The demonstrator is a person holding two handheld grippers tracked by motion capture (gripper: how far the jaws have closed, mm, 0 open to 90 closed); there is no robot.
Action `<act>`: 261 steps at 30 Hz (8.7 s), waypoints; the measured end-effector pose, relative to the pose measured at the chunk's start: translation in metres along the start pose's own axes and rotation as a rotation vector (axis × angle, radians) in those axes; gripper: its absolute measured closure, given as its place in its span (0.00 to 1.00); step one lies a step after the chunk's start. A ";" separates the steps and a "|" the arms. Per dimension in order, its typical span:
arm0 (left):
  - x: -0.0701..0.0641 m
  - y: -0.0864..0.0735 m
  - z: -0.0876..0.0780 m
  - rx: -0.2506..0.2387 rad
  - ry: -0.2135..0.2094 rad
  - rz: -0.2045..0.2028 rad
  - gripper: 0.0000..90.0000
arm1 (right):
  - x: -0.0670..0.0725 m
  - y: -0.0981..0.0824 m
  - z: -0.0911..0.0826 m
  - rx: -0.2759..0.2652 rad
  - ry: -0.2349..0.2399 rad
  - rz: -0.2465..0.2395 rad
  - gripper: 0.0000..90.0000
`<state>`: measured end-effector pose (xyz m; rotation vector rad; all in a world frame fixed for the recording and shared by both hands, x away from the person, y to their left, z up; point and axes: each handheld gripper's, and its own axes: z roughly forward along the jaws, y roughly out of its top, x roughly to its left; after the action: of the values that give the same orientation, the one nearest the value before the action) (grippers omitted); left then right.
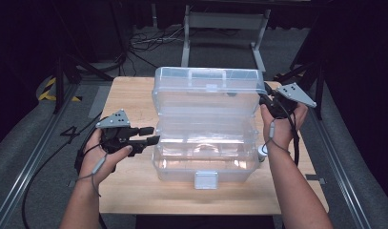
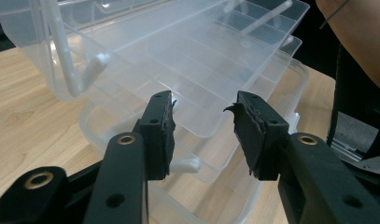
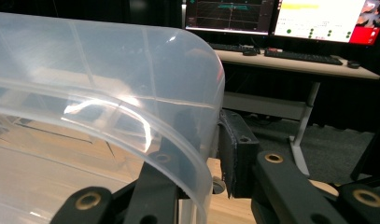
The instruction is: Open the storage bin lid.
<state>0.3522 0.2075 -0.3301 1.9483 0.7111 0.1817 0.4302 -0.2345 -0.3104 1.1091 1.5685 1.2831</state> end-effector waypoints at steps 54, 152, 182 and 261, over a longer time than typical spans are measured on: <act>-0.022 -0.030 0.075 0.337 -0.276 0.085 0.66 | -0.018 0.011 0.028 0.086 0.078 0.086 0.84; -0.020 -0.051 0.088 0.392 -0.265 0.070 0.83 | -0.036 0.007 0.113 0.178 0.024 0.093 0.90; -0.019 -0.051 0.088 0.384 -0.267 0.074 0.83 | -0.047 -0.008 0.138 0.202 0.068 0.108 0.89; -0.019 -0.052 0.087 0.377 -0.271 0.084 0.83 | -0.064 -0.063 0.181 0.298 0.144 0.136 0.91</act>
<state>0.3528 0.1465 -0.4133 2.3066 0.5101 -0.1768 0.6117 -0.2522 -0.3973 1.3521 1.8634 1.2683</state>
